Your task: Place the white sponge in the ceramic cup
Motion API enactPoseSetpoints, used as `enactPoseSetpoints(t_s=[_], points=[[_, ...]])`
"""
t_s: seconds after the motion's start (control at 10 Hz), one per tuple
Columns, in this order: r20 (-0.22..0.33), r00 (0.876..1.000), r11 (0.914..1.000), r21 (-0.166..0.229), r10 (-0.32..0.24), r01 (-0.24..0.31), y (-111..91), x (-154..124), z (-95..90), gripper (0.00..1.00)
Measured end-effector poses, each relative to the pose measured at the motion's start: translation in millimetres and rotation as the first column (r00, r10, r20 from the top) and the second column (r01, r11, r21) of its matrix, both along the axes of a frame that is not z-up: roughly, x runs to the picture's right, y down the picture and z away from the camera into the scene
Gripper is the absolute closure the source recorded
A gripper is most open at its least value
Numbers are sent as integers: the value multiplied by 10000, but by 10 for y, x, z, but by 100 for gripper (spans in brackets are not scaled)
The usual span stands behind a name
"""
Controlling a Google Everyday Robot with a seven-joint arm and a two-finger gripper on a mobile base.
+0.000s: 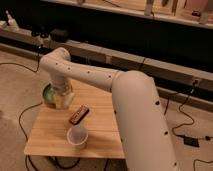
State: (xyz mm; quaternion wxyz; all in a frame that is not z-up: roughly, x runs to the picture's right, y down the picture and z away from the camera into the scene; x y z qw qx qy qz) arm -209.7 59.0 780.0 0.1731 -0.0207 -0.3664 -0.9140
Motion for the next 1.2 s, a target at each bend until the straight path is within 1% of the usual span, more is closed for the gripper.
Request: enactPoseSetpoints(t_s=[0.1,0.2,0.3,0.5,0.7,0.8,1.0,1.2], points=[[-175,9998,9999,-42,113,-113,66,74,-115,41],[-251,9988,9991,26,415,-414,108,126,-229,41],[-224,9974,9976,125,683,-680,139,162,-341,41],[102,9955,9950,295,947,-950,224,198,-575,41],[480,9953,9953,433,844,-865,409,314,-802,41],[562,9954,9957,464,777,-803,474,356,-869,41],[614,9957,9961,503,697,-728,644,496,-1051,41],[593,9957,9959,526,706,-738,747,606,-1185,41]])
